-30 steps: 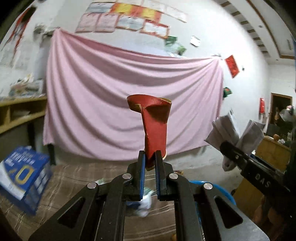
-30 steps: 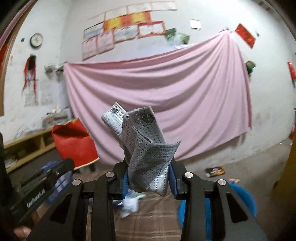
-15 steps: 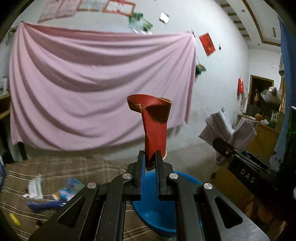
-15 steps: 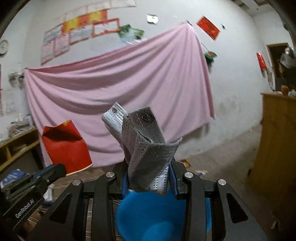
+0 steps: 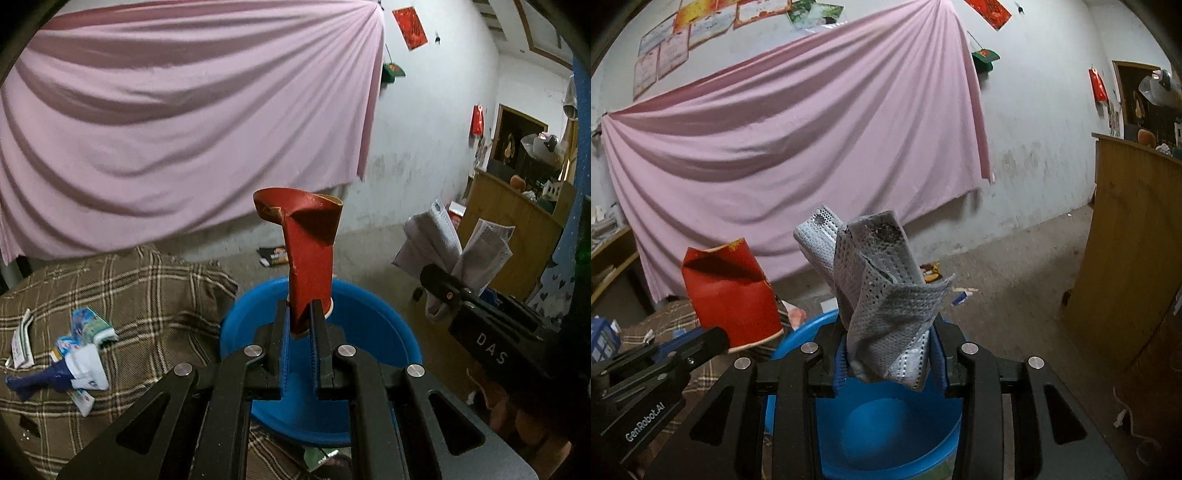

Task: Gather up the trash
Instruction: 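Carry cup and mask over the blue bucket and open both tools, then move both tools back over the bed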

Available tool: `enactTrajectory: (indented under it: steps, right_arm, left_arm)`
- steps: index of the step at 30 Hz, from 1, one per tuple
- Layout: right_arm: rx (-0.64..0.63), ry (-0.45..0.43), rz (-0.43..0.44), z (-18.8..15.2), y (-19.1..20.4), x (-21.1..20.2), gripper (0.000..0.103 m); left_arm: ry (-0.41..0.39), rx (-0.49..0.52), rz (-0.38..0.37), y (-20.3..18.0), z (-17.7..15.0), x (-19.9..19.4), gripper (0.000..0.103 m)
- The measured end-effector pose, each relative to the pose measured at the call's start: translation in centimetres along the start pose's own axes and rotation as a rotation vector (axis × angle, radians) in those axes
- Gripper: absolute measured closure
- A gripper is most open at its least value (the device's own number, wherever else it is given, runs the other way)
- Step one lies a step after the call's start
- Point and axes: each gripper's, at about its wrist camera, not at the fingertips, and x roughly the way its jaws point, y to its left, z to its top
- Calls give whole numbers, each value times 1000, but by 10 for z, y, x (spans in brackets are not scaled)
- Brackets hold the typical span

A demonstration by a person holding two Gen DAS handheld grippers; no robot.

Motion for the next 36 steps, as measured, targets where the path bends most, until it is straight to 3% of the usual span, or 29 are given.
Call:
enactTrajectory:
  steps: [3,13,15,17,23,27,31,32,36]
  right_arm:
    - [6,17,-1,0,-3,4,66]
    - [23,76,8,-5,-7,19,44]
    - [32,83,14,-7,-7,20,38]
    - [35,90,15,-7,-7,22,34]
    - [46,76,30,-4,-5,19,26]
    - [60,1,59,2,0,1,20]
    - [57,-103,96,11,14,-25,4]
    - [55,-140,108,13,20,-35,0]
    - [42,-241,157,17,41,-64,0]
  left_arm:
    - [31,-6,-13,-2,-1,7,95]
    - [103,-70,-25,7,15,23,92]
    - [111,-87,-26,12,17,23,82]
    - [108,-107,-24,20,17,20,78]
    - [53,-130,5,32,21,-3,77]
    - [-31,-135,35,41,20,-31,64]
    - [-132,-132,66,54,20,-65,56]
    - [-154,-128,77,58,19,-72,47]
    - [-270,-130,124,76,15,-113,17]
